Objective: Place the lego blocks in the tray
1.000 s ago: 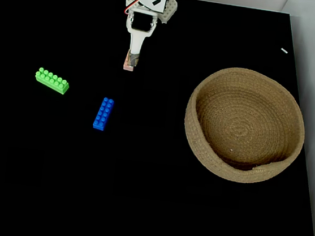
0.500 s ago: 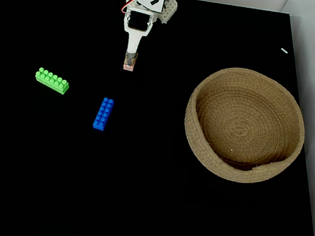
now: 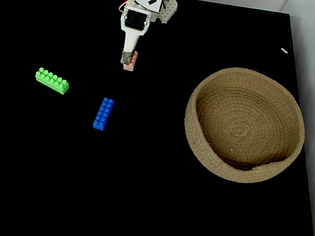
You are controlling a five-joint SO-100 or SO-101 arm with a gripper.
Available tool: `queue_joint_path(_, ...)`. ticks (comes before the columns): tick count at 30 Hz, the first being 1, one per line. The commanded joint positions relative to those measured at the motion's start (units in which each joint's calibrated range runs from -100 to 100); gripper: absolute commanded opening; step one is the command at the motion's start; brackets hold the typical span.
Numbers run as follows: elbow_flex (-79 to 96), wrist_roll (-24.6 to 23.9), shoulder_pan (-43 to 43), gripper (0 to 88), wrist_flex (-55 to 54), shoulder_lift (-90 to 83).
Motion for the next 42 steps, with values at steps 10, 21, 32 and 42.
queue_joint_path(10, -11.6, 3.71, -2.85, 0.1, 2.98, 4.84)
queue_joint_path(21, -33.31, 18.8, -2.03, 4.3, 16.22, 30.81)
queue_joint_path(32, -42.98, 33.36, 2.42, 18.6, 19.56, 48.09)
queue_joint_path(42, -43.89, 42.98, 1.68, 28.0, 23.39, 58.15)
